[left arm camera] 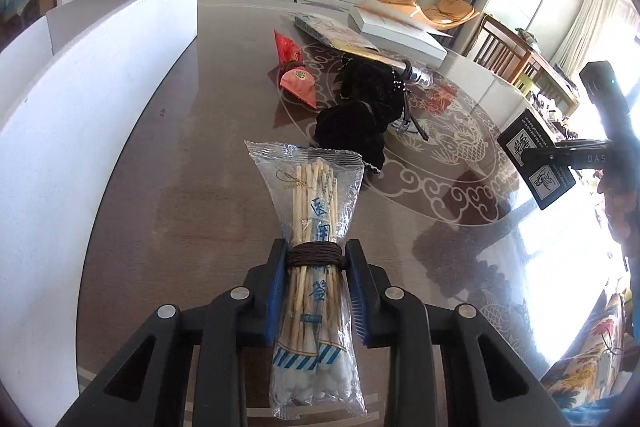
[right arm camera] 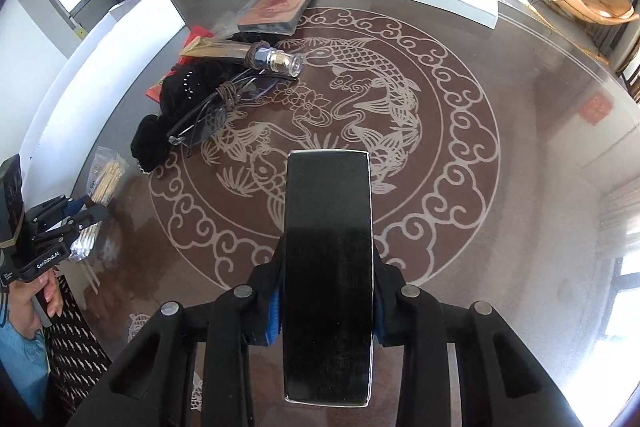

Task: Organize objects
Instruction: 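Carry the swabs and black box to the bin and open both tools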

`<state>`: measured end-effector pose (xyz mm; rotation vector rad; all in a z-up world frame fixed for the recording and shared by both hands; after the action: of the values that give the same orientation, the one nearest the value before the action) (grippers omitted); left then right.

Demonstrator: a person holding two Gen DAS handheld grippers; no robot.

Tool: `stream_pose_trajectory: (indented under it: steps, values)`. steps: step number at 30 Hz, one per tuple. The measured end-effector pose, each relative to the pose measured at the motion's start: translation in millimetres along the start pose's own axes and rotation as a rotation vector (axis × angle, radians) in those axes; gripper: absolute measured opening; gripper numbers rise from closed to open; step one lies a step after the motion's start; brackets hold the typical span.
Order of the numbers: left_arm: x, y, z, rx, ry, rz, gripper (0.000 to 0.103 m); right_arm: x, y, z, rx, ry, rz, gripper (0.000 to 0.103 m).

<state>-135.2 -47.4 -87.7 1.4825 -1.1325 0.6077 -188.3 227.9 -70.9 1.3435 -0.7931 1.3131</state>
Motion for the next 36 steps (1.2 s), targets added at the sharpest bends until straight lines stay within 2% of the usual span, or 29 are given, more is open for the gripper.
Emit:
stream_pose_trajectory:
  steps: [4,7,9,11,15,19,21,22,23,24,26,28,30,33,35,36]
  values:
    - [59,4,6,0.068,-0.062,-0.13,0.029,27,12,50,0.033,0.093,-0.053,0.034]
    - [115,13,23,0.111,-0.077,-0.231,0.029,46,34,112,0.093,0.172,-0.102,0.034]
    - [146,20,47,0.143,-0.051,-0.272,0.029,55,53,168,0.148,0.239,-0.127,0.034]
    - [172,25,83,0.187,0.006,-0.302,0.029,62,73,228,0.206,0.304,-0.152,0.034]
    - [192,15,163,0.329,0.127,-0.282,0.029,65,101,352,0.319,0.415,-0.184,0.034]
    - [174,-5,212,0.446,0.215,-0.183,0.03,34,123,442,0.386,0.406,-0.176,0.034]
    - [160,-15,224,0.48,0.248,-0.12,0.037,9,131,467,0.38,0.397,-0.152,0.039]
    - [156,-20,227,0.492,0.265,-0.102,0.052,-2,134,474,0.369,0.377,-0.144,0.043]
    - [154,-24,228,0.497,0.284,-0.098,0.069,-12,137,476,0.355,0.356,-0.143,0.055]
    - [154,-27,228,0.498,0.303,-0.108,0.075,-16,138,475,0.34,0.348,-0.149,0.06]
    - [158,-30,222,0.486,0.325,-0.145,0.077,-12,136,466,0.315,0.366,-0.181,0.061]
    - [162,-30,207,0.464,0.322,-0.176,0.077,1,131,445,0.314,0.351,-0.241,0.074]
    - [164,-25,183,0.43,0.294,-0.203,0.077,13,123,409,0.324,0.272,-0.319,0.09]
    - [161,-14,122,0.351,0.212,-0.235,0.084,24,96,344,0.307,0.126,-0.405,0.094]
    - [153,-6,78,0.282,0.15,-0.246,0.099,19,75,288,0.258,0.041,-0.422,0.094]
    - [145,-3,57,0.249,0.12,-0.241,0.102,16,64,256,0.223,0.0,-0.425,0.094]
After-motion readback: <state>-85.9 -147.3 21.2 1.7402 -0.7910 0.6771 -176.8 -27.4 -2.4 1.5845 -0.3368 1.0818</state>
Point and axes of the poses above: each gripper's, at about its wrist camera, not at the fingertips, and x roughly against the way its jaws point, z to its left, y to its top, the point moved 8 cm from there along -x, roughly the way its jaws point, and after that the axes turned 8 degrees about z, right-handed, at the moved point
